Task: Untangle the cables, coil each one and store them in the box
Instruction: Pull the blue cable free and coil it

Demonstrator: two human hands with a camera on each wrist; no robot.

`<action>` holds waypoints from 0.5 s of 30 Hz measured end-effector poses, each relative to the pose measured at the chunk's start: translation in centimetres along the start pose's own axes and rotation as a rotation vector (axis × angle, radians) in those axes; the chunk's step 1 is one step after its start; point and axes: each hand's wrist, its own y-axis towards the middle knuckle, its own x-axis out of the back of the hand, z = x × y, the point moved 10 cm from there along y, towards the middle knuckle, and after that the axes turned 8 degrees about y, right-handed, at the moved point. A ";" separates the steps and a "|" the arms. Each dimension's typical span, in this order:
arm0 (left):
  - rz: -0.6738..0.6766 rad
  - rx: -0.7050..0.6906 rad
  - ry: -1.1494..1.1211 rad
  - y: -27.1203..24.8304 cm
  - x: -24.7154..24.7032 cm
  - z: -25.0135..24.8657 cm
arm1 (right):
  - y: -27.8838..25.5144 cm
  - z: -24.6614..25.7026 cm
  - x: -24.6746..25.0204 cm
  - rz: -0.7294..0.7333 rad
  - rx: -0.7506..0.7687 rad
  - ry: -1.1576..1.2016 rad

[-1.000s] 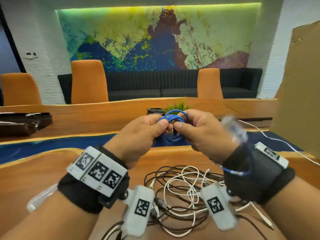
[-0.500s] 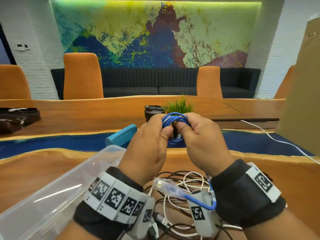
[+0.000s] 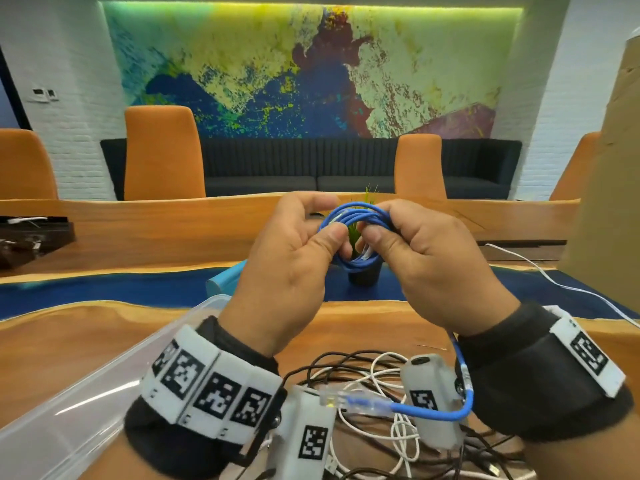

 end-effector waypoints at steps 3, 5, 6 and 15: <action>-0.135 -0.106 0.264 -0.7 0.3 -0.5 | -0.2 -0.8 -0.7 0.005 -0.055 0.027; -0.183 -0.173 0.461 -1.2 0.2 -0.8 | -0.3 -1.1 -1.1 0.013 -0.085 0.047; -0.195 -0.206 0.528 -1.4 0.2 -1.0 | -0.3 -1.1 -1.2 0.015 -0.093 0.050; -0.190 -0.204 0.607 -1.6 -0.1 -0.7 | -0.6 -0.2 -0.9 0.018 -0.098 0.064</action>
